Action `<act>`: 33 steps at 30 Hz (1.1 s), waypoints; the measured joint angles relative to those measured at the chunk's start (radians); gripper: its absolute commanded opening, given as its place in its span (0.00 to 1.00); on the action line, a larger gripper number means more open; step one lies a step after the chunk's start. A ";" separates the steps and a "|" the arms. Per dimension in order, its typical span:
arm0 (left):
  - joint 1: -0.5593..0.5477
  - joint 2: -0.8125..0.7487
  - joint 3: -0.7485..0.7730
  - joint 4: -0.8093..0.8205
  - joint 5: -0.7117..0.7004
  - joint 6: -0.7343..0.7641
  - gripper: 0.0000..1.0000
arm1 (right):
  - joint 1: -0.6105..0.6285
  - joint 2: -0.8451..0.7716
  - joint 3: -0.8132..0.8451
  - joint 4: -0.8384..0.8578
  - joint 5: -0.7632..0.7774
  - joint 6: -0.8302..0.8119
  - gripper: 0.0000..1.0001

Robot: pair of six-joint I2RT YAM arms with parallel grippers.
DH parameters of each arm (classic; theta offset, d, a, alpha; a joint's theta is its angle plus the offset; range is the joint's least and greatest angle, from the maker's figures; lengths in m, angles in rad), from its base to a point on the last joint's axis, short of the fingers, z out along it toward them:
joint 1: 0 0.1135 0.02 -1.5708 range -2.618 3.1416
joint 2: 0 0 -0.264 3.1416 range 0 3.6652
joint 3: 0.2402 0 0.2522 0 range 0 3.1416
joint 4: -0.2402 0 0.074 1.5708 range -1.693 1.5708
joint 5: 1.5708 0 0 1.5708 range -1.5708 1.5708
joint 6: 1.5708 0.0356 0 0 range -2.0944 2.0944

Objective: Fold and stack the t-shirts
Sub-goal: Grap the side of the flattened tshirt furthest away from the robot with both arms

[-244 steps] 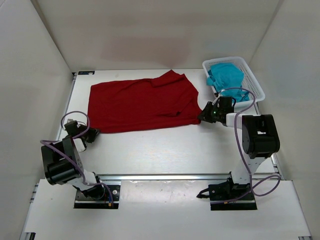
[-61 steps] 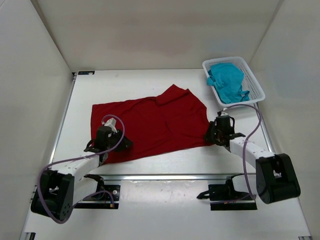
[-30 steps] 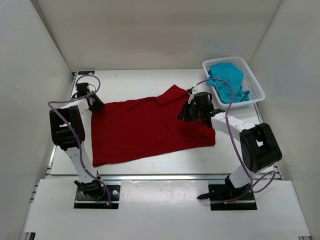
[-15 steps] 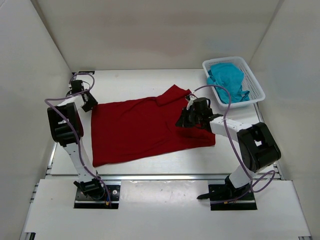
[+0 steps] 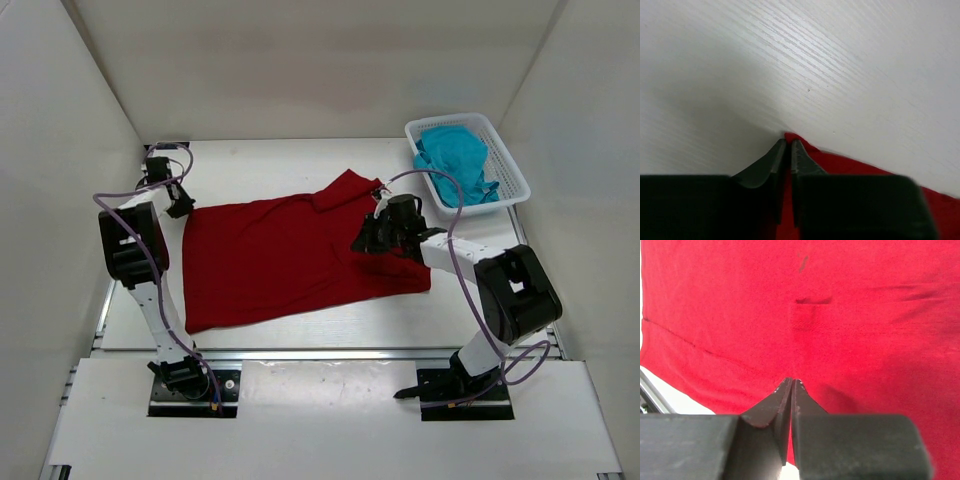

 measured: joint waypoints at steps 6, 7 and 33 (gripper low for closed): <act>0.002 -0.013 -0.023 0.016 0.005 0.003 0.00 | -0.067 0.040 0.088 -0.033 0.026 -0.008 0.27; 0.000 -0.022 -0.035 0.021 0.005 0.003 0.00 | -0.081 0.072 0.146 -0.053 0.038 -0.020 0.28; -0.035 -0.199 -0.261 0.143 0.079 -0.046 0.00 | -0.161 1.126 1.751 -0.678 0.201 -0.262 0.49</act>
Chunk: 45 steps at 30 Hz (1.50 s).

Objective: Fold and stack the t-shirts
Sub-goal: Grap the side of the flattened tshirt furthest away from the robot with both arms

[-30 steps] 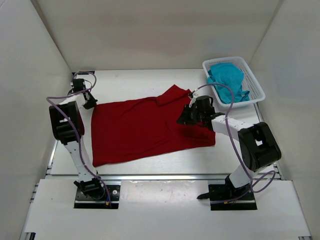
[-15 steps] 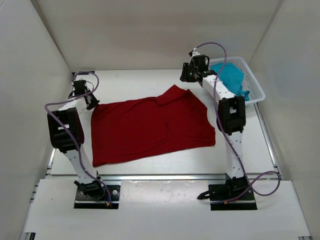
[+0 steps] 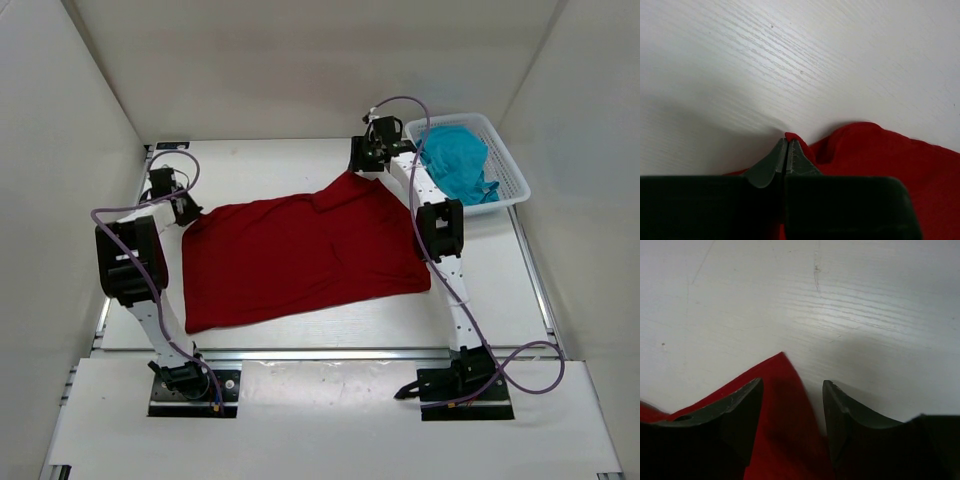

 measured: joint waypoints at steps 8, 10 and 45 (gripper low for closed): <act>0.000 0.000 -0.011 0.005 0.007 -0.006 0.00 | -0.001 0.013 -0.006 0.000 -0.104 0.058 0.53; 0.000 -0.001 -0.013 0.008 0.010 -0.009 0.00 | -0.003 0.015 -0.006 0.009 -0.122 0.069 0.54; -0.012 -0.114 -0.060 0.047 0.071 -0.046 0.00 | -0.082 -0.080 0.177 -0.291 -0.273 0.058 0.00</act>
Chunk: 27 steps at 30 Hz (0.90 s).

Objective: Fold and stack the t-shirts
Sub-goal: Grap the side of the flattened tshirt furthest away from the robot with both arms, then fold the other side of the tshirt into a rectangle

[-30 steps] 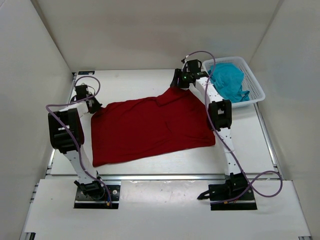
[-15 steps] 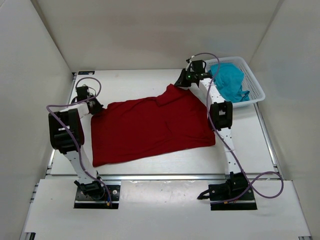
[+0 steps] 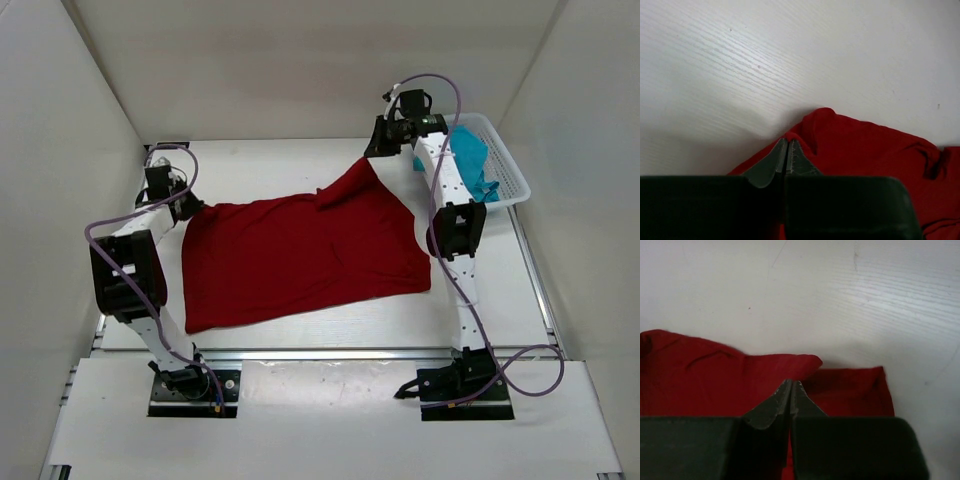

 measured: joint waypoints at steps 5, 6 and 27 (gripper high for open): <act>0.003 -0.077 -0.036 0.003 0.020 -0.003 0.00 | 0.025 -0.111 -0.042 -0.114 0.066 -0.033 0.00; 0.005 -0.090 -0.047 0.003 0.025 -0.003 0.00 | 0.036 -0.128 -0.054 -0.130 0.082 -0.037 0.00; 0.096 -0.264 -0.235 -0.014 0.093 -0.009 0.00 | 0.051 -0.990 -1.389 0.331 0.247 -0.034 0.00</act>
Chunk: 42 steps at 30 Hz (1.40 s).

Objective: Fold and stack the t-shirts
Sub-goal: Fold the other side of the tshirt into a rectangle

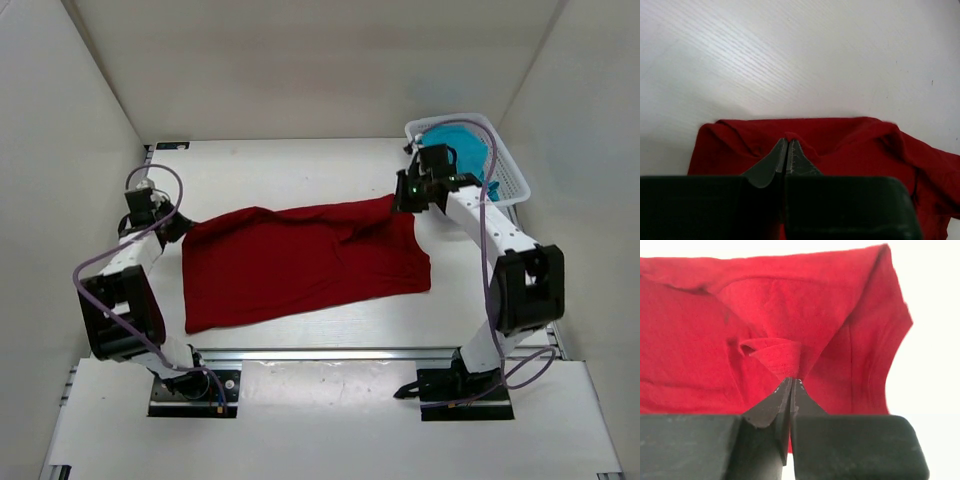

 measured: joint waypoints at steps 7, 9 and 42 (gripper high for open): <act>0.032 -0.112 -0.053 -0.027 -0.019 0.021 0.00 | -0.087 -0.209 -0.290 0.097 -0.047 0.061 0.00; 0.034 -0.146 -0.063 -0.037 -0.030 0.027 0.00 | -0.128 -0.270 -0.344 0.123 -0.064 0.079 0.00; 0.043 -0.444 -0.340 -0.071 -0.107 0.007 0.47 | 0.174 -0.673 -0.731 0.173 0.280 0.187 0.16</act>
